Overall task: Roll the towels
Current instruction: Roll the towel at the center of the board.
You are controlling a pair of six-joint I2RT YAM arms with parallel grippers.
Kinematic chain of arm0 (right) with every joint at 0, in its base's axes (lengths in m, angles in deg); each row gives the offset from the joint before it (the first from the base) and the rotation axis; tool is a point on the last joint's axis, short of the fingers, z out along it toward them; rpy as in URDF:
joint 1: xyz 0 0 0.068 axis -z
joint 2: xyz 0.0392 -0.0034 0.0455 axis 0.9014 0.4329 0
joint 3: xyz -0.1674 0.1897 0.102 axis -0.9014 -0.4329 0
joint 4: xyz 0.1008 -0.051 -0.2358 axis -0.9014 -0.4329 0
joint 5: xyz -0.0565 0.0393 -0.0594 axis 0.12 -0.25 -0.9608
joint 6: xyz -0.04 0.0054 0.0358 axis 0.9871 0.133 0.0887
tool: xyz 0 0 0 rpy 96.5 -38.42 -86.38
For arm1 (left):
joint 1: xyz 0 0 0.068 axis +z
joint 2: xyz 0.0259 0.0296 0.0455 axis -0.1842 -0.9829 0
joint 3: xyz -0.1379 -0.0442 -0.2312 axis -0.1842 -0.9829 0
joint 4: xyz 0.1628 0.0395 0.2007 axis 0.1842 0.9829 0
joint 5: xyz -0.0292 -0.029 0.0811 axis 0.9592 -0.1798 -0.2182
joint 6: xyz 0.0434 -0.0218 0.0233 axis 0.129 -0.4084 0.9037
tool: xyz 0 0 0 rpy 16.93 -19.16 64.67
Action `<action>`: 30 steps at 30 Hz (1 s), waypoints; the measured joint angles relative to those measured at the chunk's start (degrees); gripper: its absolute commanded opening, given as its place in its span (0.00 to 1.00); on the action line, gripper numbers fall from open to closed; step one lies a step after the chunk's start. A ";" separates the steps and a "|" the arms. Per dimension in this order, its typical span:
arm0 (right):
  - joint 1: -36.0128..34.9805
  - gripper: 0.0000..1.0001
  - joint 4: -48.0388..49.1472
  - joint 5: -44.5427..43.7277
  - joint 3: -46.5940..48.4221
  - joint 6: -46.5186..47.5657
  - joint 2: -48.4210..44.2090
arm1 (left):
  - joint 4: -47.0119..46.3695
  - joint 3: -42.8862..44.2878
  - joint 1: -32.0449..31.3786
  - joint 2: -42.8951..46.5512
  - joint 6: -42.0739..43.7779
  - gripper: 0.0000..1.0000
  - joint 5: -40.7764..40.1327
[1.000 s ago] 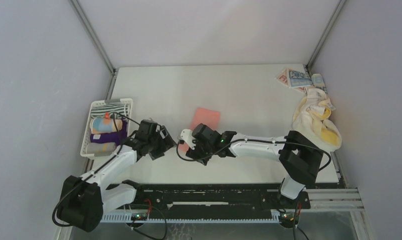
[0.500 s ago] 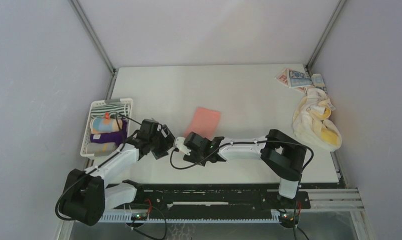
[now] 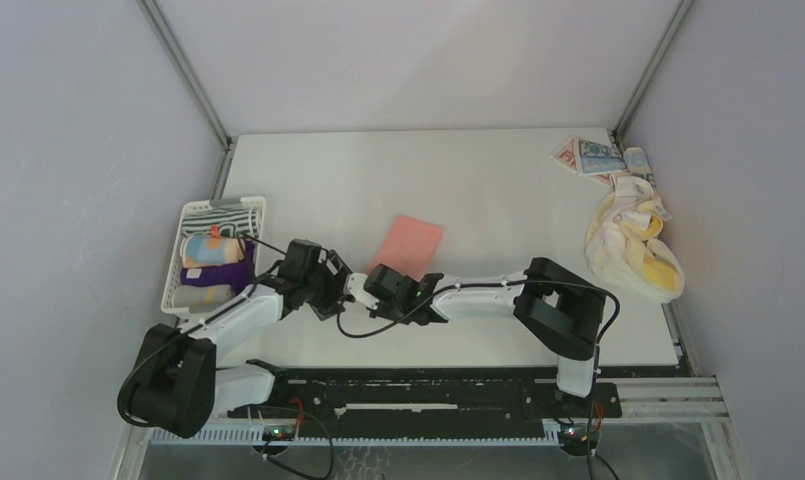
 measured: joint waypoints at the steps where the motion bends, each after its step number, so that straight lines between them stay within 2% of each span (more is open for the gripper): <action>1: 0.17 0.04 -0.02 0.35 0.00 0.00 0.00 | -0.35 -0.22 -0.07 -0.02 -0.79 0.83 0.26; 3: 0.85 0.00 0.02 1.51 0.02 -0.22 0.00 | -1.01 -0.55 -0.17 -0.24 -2.58 0.83 0.76; 6: 2.64 0.00 0.07 5.29 0.11 -1.18 -0.22 | -1.99 -0.76 -0.44 -0.59 -5.16 0.81 0.94; 16: 12.63 0.00 0.42 28.87 -0.59 -7.21 -0.55 | -4.94 -0.79 -0.96 -3.87 -11.61 0.71 1.55; 23: 16.65 0.00 0.02 41.18 -1.75 -10.47 -0.22 | -6.64 -0.70 -1.68 -6.27 -13.97 0.53 1.84; 28: 18.69 0.00 -0.02 46.88 -1.84 -12.83 0.94 | -6.97 -0.26 -2.86 -8.17 -14.34 0.36 2.21; 30: 19.54 0.00 0.22 48.63 -1.84 -13.57 1.42 | -6.69 -0.26 -3.21 -8.57 -14.51 0.33 2.21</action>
